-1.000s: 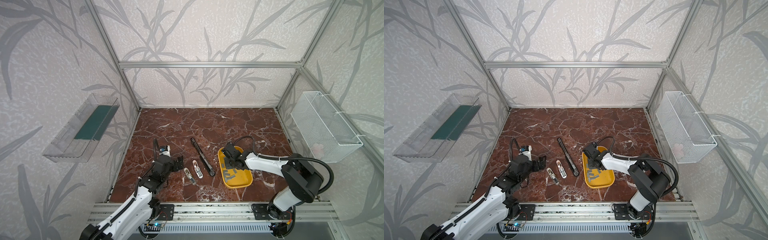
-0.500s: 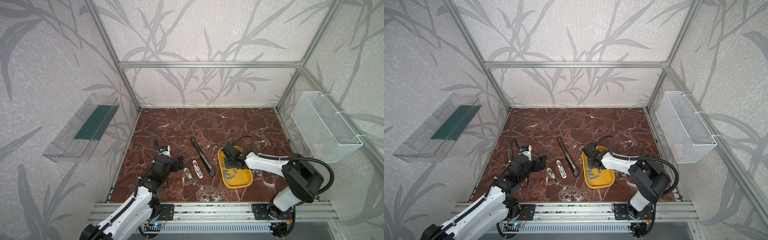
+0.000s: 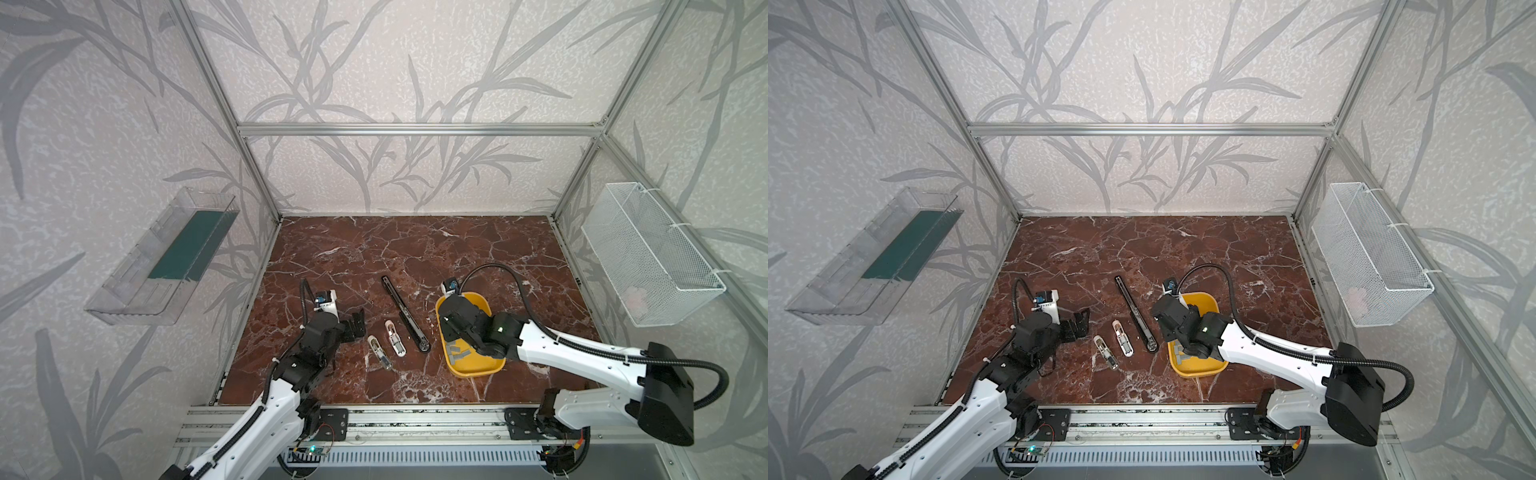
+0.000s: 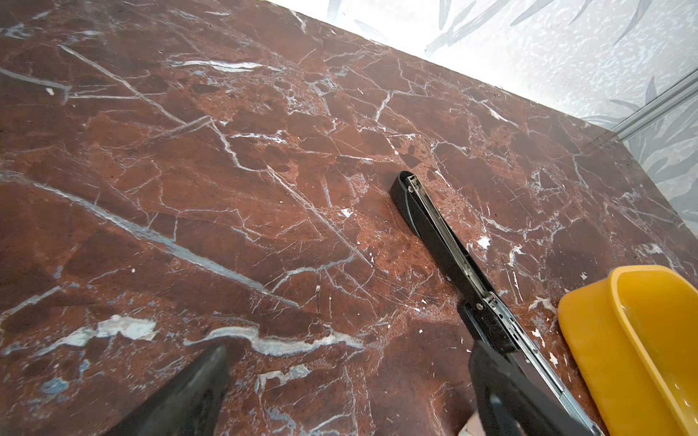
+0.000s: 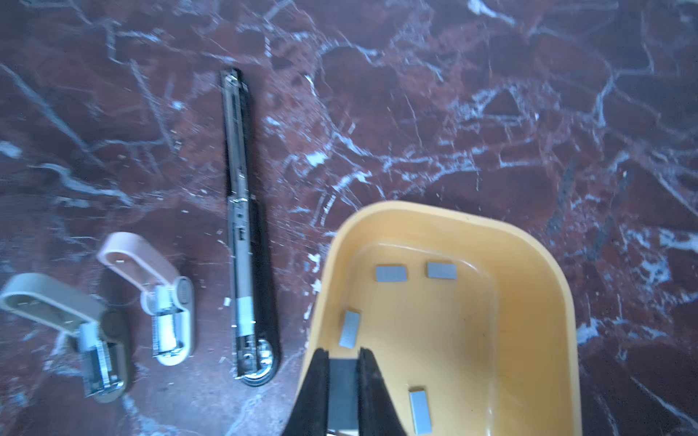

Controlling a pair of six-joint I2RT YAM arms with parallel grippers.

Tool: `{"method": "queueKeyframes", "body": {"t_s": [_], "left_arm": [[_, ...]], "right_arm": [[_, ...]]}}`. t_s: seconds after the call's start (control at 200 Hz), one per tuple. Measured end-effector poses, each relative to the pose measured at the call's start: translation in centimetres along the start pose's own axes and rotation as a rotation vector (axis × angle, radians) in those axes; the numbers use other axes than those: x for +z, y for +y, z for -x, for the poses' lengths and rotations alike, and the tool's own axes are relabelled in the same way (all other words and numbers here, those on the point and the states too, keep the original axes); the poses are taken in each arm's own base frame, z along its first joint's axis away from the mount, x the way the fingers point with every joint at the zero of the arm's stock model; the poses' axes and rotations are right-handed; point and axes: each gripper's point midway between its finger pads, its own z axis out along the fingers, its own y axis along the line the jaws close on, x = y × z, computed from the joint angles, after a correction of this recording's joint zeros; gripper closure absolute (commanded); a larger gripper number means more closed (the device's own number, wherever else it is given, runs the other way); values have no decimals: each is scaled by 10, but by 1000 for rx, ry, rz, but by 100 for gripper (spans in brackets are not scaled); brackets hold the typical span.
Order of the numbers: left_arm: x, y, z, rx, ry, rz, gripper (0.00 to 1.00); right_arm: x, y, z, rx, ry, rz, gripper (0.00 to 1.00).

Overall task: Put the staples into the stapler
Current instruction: 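Carry the grey strip from the tray to the open staplers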

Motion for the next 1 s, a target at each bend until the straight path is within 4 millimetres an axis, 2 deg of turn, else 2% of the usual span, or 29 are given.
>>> {"method": "queueKeyframes", "body": {"t_s": [0.17, 0.34, 0.43, 0.625, 1.0], "left_arm": [[-5, -1, 7, -9, -31, -9, 1], [-9, -2, 9, -17, -46, -18, 1], [-11, -2, 9, -19, -52, -22, 1], [-13, 0, 7, -22, -56, -27, 1], [-11, 0, 3, -18, -35, -23, 1]], "right_arm": [[-12, 44, 11, -77, -90, 83, 88], [-9, 96, -1, -166, -144, 167, 88], [-7, 115, -11, -191, -171, 213, 88], [-2, 138, -26, -207, -203, 250, 88], [1, 165, -50, -204, -204, 277, 91]]}}
